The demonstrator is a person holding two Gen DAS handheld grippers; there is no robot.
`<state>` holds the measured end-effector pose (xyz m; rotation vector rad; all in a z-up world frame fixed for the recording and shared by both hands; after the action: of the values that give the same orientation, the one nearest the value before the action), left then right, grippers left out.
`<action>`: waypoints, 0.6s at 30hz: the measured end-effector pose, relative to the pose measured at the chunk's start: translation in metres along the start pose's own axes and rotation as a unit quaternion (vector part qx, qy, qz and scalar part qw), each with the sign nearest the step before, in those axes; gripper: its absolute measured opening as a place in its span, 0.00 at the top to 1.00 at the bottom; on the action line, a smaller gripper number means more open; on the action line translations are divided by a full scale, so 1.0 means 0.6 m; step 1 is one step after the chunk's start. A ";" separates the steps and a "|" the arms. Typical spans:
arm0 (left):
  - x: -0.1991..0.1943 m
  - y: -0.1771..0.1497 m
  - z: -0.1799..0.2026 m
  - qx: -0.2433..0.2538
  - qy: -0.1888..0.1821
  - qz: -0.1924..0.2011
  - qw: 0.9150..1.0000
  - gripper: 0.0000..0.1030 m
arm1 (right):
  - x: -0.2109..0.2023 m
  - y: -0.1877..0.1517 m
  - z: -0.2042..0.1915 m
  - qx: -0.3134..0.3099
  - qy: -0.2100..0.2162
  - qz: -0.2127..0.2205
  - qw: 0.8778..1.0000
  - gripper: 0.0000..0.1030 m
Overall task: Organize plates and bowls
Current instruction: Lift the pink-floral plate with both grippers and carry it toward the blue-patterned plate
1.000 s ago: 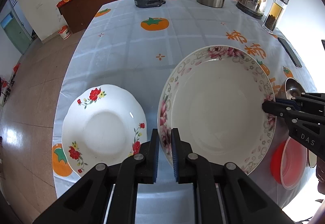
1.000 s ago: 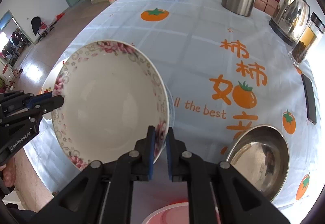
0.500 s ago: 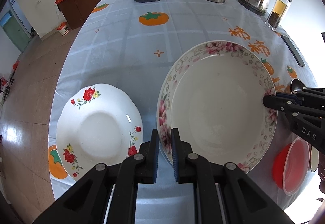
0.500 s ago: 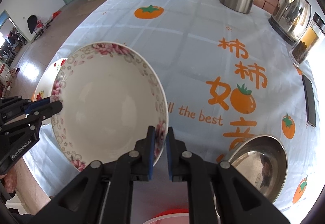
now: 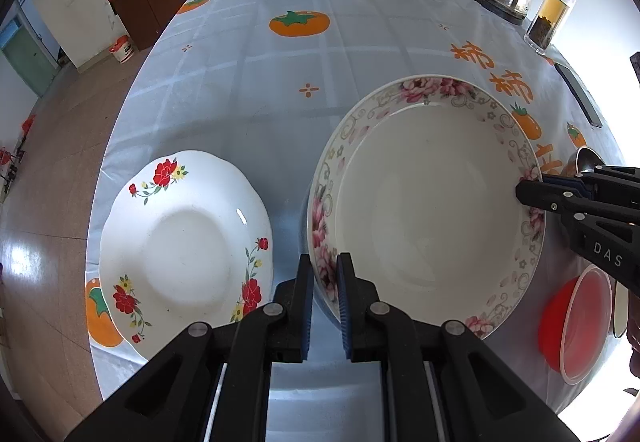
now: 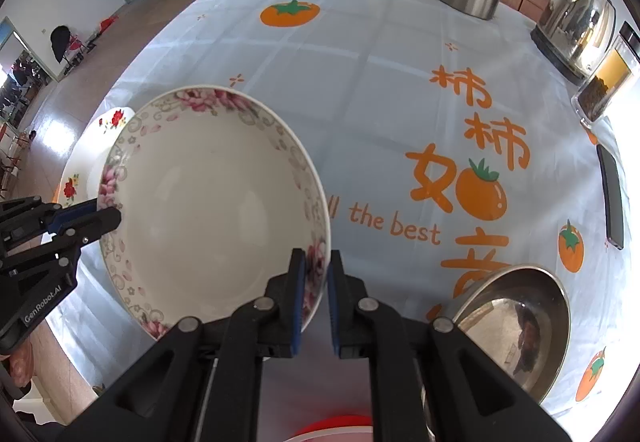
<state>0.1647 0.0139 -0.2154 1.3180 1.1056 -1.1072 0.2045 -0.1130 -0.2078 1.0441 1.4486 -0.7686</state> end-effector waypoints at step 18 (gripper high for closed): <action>0.017 -0.001 -0.008 -0.008 -0.003 -0.011 1.000 0.88 | 0.021 0.007 -0.004 -0.004 -0.001 -0.012 1.000 0.89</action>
<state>0.1655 0.0188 -0.2255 1.2917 1.1255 -1.1148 0.2076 -0.1072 -0.2194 1.0211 1.4629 -0.7806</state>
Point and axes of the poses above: each gripper's, at about its wrist camera, not at the fingertips, and x roughly the way its jaws point, z to its right, y to its top, the point moved 10 cm from there along x, roughly the way its jaws point, and after that the axes turned 13 degrees about -z, right-handed, at the moved point
